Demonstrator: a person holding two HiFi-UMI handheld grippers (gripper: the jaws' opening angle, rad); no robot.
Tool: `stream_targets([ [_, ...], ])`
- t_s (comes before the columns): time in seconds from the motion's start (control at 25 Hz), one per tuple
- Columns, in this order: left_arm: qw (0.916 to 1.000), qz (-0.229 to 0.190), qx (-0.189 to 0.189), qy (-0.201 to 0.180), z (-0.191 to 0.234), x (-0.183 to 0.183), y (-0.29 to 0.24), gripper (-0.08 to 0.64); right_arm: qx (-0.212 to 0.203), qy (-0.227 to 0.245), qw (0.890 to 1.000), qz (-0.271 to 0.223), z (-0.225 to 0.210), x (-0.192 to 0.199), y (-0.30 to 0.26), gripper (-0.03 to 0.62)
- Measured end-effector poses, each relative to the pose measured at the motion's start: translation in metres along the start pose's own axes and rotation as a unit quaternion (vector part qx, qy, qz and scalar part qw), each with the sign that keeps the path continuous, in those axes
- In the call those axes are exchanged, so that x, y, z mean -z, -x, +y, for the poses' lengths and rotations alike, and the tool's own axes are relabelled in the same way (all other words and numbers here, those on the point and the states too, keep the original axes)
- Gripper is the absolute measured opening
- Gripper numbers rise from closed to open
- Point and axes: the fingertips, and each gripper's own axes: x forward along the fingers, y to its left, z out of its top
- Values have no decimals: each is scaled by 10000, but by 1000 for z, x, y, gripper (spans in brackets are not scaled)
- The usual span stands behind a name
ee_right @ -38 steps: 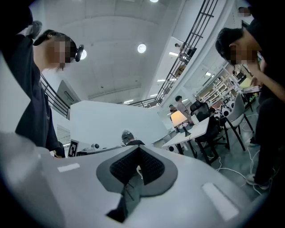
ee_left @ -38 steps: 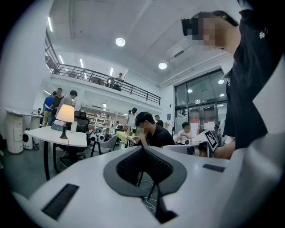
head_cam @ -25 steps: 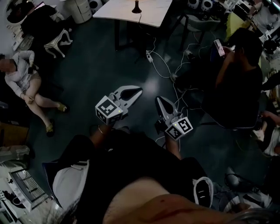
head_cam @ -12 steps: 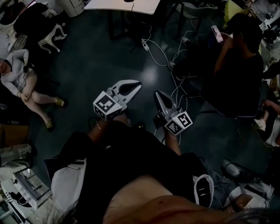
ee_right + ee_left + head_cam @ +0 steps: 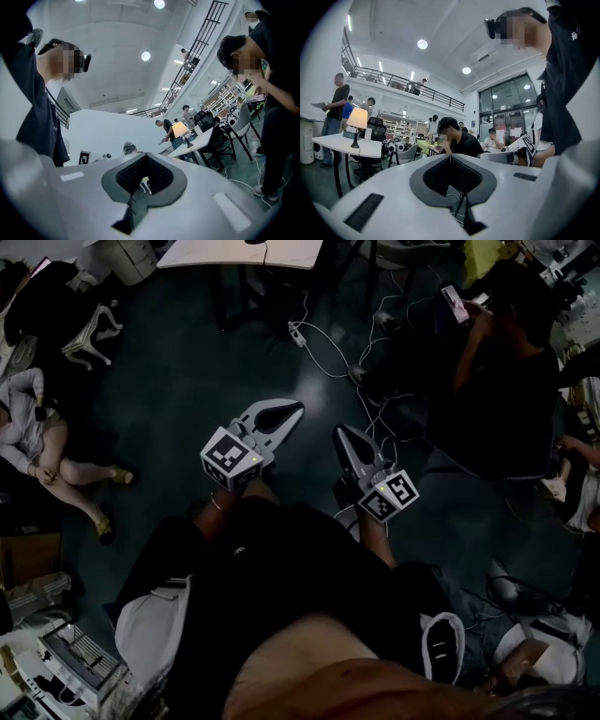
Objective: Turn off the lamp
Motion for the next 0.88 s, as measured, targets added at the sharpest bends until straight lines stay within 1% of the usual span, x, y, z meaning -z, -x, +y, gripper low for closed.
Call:
stream_targets([
  [0.16,9999,4,89,115,20,6,-5,8,152,-27,9999,47,-12,1,-16,0],
  [0.28,9999,6,86,83,48,7,-7,8,203,-6,9998,58,-18,2,-35,1],
  [0.44,9996,-18,140,250,85,2,-12,8,385,-14,9992,39,-30,5,-59,0],
  [0.68,9993,-29,243,274,129,-2,-22,8,535,-48,9986,21,-49,3,-100,0],
  [0.8,9993,-30,174,329,155,0,-18,8,531,-121,9984,151,-56,10,-125,1],
  [0.88,9992,-66,15,405,179,4,-14,8,467,-185,9982,322,-66,14,-147,0],
])
